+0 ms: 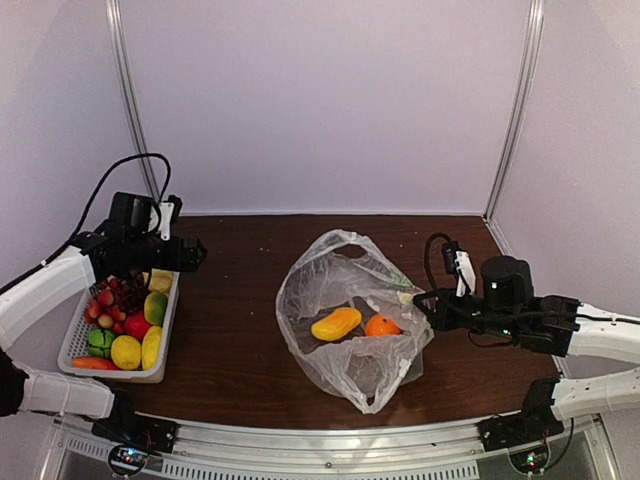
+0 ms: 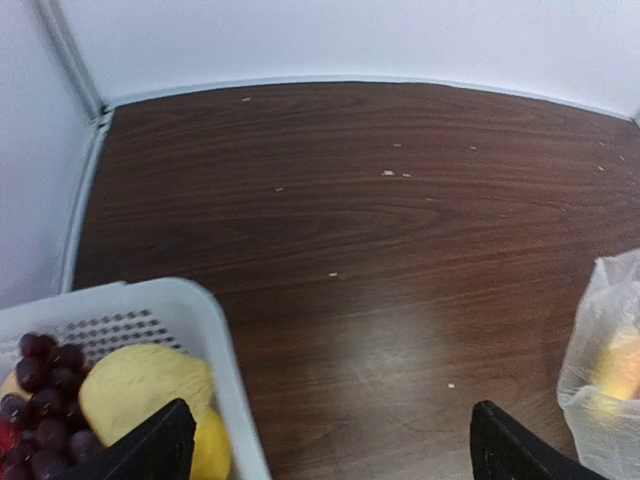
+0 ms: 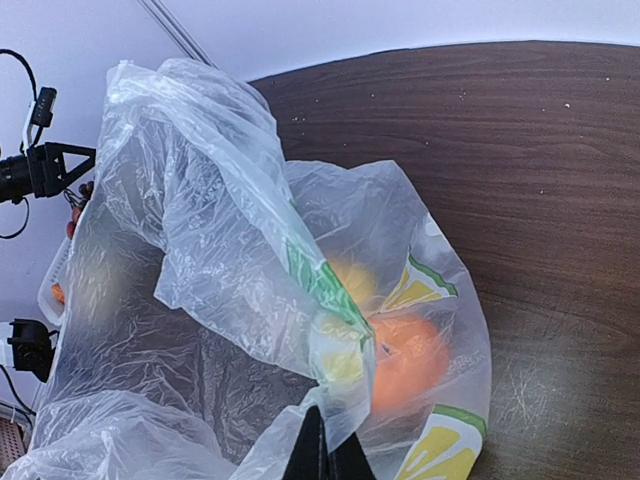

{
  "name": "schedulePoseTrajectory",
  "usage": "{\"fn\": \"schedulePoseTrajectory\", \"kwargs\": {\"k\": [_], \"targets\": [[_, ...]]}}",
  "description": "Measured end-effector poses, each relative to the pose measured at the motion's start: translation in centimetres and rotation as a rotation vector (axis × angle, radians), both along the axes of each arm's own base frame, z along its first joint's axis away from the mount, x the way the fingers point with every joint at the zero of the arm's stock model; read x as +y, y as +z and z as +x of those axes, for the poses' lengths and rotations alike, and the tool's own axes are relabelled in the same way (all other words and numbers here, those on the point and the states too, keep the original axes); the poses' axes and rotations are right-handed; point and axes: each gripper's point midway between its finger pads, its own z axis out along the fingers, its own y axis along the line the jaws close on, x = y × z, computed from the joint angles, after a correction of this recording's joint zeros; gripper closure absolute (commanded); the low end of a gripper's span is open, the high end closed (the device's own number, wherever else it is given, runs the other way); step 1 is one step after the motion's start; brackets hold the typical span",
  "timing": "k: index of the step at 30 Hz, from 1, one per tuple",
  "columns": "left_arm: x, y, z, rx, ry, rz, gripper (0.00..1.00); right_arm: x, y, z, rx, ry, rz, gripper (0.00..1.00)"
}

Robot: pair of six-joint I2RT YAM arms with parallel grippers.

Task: Untie the knot of the plastic bag and take out the fruit
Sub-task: Pass from the right arm to the left

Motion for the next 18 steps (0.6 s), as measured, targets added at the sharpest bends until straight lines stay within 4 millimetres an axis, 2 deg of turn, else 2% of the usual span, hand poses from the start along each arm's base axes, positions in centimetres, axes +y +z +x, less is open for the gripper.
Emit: {"fn": "schedulePoseTrajectory", "kwargs": {"k": [2, 5, 7, 9, 12, 14, 18], "targets": [[-3.8, 0.8, 0.4, -0.003, -0.126, -0.008, 0.02, 0.1, 0.5, 0.1, -0.006, 0.003, -0.009, 1.00], [-9.4, 3.0, 0.3, -0.028, -0.322, -0.061, 0.02, 0.4, 1.5, 0.5, -0.018, 0.007, -0.024, 1.00], [-13.4, 5.3, -0.5, -0.060, -0.483, -0.142, 0.02, 0.6, 2.2, 0.7, -0.029, 0.009, -0.034, 1.00], [-16.3, 7.2, -1.4, -0.085, -0.612, -0.219, 0.02, 0.7, 2.9, 1.0, -0.041, 0.008, -0.043, 1.00], [-19.5, 9.2, -3.0, -0.103, -0.777, -0.316, 0.02, 1.0, 3.7, 1.4, -0.054, 0.007, -0.057, 1.00], [-21.3, 9.8, -4.0, -0.101, -0.870, -0.362, 0.02, 1.2, 4.0, 1.7, -0.059, 0.010, -0.066, 1.00], [-24.0, 8.4, -5.3, -0.031, -0.979, -0.400, 0.02, 1.6, 4.0, 2.0, -0.057, 0.016, -0.088, 1.00]]}}
